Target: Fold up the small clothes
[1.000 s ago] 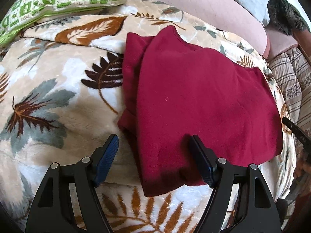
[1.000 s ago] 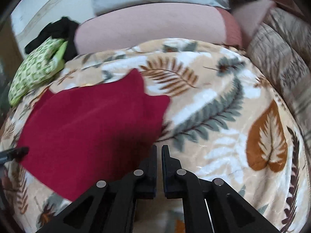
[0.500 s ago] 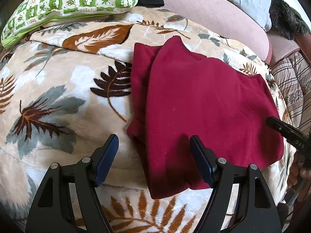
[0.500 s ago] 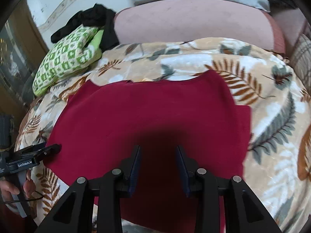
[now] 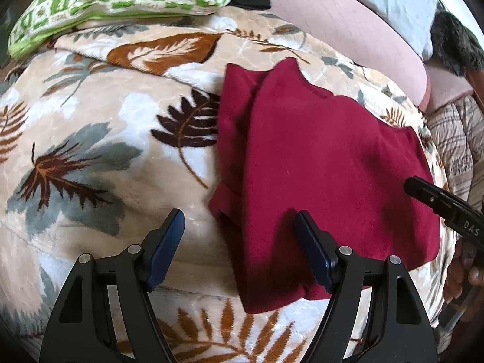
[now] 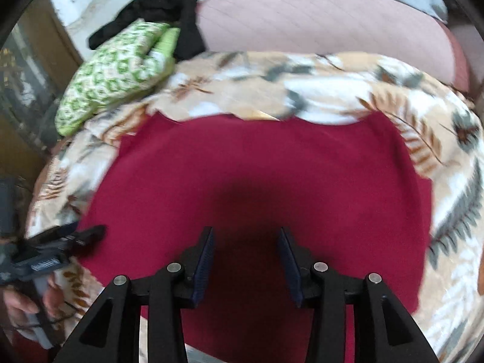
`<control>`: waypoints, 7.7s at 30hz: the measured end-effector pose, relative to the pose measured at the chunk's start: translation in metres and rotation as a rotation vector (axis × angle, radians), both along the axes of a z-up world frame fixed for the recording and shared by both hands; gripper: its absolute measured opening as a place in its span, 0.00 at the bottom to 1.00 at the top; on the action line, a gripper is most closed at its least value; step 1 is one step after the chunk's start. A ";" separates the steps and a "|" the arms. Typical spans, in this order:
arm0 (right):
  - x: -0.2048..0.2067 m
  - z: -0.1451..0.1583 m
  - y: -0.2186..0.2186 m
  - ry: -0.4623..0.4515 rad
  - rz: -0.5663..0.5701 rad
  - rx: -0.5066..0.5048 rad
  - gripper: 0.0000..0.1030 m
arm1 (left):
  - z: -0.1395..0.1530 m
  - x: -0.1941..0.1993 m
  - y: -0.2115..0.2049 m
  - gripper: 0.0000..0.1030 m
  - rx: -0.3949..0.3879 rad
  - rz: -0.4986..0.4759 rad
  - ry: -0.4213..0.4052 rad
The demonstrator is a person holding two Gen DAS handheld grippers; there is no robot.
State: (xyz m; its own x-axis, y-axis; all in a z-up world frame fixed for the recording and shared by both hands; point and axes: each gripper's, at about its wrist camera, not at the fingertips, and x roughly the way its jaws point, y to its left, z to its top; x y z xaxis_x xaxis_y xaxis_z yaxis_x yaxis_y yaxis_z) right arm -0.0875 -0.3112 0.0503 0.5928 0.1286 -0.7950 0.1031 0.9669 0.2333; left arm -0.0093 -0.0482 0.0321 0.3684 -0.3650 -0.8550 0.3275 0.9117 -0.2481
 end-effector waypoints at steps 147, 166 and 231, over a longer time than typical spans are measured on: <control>-0.061 0.035 -0.116 0.008 -0.140 0.094 0.46 | 0.049 -0.114 -0.164 0.57 -0.136 -0.417 -0.155; -0.118 0.004 -0.122 -0.012 -0.227 0.175 0.26 | 0.008 -0.113 -0.168 0.57 -0.012 -0.334 -0.119; -0.089 0.014 -0.019 -0.047 -0.091 0.175 0.37 | 0.039 -0.144 -0.078 0.50 -0.018 -0.295 -0.113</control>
